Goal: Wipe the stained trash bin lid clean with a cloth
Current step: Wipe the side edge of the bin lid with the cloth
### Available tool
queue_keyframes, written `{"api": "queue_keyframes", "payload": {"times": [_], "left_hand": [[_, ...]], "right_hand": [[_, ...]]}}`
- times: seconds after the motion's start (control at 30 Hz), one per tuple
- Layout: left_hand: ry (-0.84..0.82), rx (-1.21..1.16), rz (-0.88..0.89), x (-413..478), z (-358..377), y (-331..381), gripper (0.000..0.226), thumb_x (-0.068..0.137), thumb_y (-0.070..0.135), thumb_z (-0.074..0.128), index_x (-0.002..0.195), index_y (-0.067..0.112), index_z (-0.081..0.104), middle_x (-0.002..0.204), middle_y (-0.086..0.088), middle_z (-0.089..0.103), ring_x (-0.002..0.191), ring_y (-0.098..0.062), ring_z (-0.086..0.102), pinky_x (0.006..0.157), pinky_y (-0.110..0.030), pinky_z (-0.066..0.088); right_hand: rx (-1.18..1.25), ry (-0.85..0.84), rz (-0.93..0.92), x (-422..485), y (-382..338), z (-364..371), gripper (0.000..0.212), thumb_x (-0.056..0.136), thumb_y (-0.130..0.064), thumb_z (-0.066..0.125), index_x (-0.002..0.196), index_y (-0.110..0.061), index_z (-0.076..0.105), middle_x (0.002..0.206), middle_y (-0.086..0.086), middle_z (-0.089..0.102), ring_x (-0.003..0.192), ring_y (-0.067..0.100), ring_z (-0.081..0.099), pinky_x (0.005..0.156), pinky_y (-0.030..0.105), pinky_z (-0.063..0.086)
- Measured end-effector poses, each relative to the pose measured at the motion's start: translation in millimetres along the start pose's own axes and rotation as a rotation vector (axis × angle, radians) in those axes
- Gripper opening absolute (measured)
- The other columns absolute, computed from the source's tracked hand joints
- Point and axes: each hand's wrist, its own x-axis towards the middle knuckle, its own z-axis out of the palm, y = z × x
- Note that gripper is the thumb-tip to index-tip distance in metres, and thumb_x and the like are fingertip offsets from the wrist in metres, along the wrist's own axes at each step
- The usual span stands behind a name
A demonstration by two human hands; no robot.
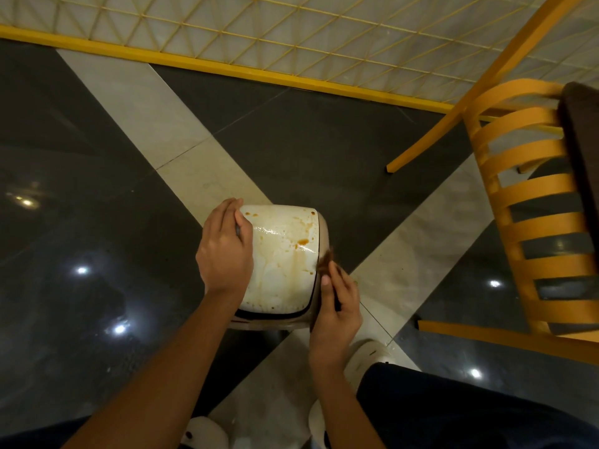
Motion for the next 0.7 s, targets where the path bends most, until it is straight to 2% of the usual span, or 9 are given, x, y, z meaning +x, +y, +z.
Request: {"api": "queue_keyframes", "payload": {"times": [0.07,0.17,0.27,0.37,0.47,0.53,0.63,0.7], "left_hand": [[-0.007,-0.005,-0.006,0,-1,0,0.034,0.097,0.024,0.038,0.118,0.012,0.061,0.121,-0.005,0.062,0.11,-0.02,0.058,0.083,-0.024,0.042],[-0.012,-0.005,-0.003,0,-1,1,0.037,0.096,0.026,0.035,0.118,0.012,0.062,0.121,-0.005,0.062,0.11,-0.02,0.058,0.083,-0.029,0.047],[-0.01,-0.005,-0.006,1,-2,2,0.037,0.096,0.026,0.035,0.117,0.013,0.062,0.121,-0.004,0.062,0.11,-0.02,0.058,0.081,-0.03,0.048],[-0.009,-0.005,-0.009,1,-1,1,0.036,0.096,0.026,0.036,0.117,0.013,0.062,0.12,-0.004,0.062,0.11,-0.02,0.058,0.081,-0.03,0.047],[-0.005,-0.005,-0.002,1,-1,1,0.037,0.096,0.027,0.034,0.116,0.013,0.063,0.12,-0.004,0.062,0.109,-0.02,0.059,0.081,-0.03,0.048],[-0.002,-0.008,0.003,1,-1,1,0.037,0.096,0.026,0.035,0.116,0.012,0.063,0.119,-0.005,0.063,0.108,-0.021,0.059,0.081,-0.028,0.046],[-0.005,-0.002,0.012,0,-1,1,0.035,0.096,0.024,0.036,0.116,0.011,0.062,0.119,-0.006,0.063,0.108,-0.022,0.059,0.081,-0.028,0.046],[-0.011,-0.006,0.006,0,-1,1,0.035,0.096,0.024,0.037,0.116,0.011,0.062,0.12,-0.006,0.062,0.109,-0.022,0.059,0.082,-0.03,0.047]], "right_hand": [[0.012,0.063,0.02,-20,10,-4,0.033,0.085,-0.003,0.06,0.107,-0.028,0.062,0.111,-0.01,0.059,0.109,-0.005,0.053,0.092,0.007,0.041],[0.04,0.142,0.049,-29,14,1,0.033,0.084,-0.001,0.06,0.106,-0.025,0.063,0.108,-0.007,0.059,0.104,-0.01,0.054,0.094,0.01,0.042],[0.053,0.159,0.056,-12,5,8,0.028,0.085,-0.004,0.059,0.11,-0.016,0.063,0.107,-0.007,0.06,0.102,-0.009,0.055,0.093,0.009,0.042],[0.046,0.15,0.007,-4,1,10,0.029,0.085,-0.004,0.06,0.111,-0.016,0.063,0.107,-0.011,0.06,0.104,-0.006,0.054,0.092,0.008,0.042],[0.042,0.182,0.077,-23,11,8,0.031,0.084,-0.004,0.061,0.107,-0.024,0.063,0.108,-0.008,0.06,0.106,-0.002,0.055,0.094,0.011,0.044],[0.064,0.265,0.171,-38,19,6,0.032,0.083,-0.001,0.061,0.107,-0.022,0.062,0.106,-0.003,0.061,0.104,0.005,0.057,0.094,0.016,0.046],[0.057,0.328,0.254,-43,21,7,0.029,0.082,-0.002,0.063,0.107,-0.018,0.063,0.099,-0.007,0.061,0.097,0.002,0.056,0.085,0.003,0.043],[0.069,0.302,0.283,-35,20,5,0.025,0.084,-0.005,0.062,0.105,-0.018,0.065,0.096,-0.012,0.061,0.093,-0.006,0.055,0.083,0.003,0.043]]}}
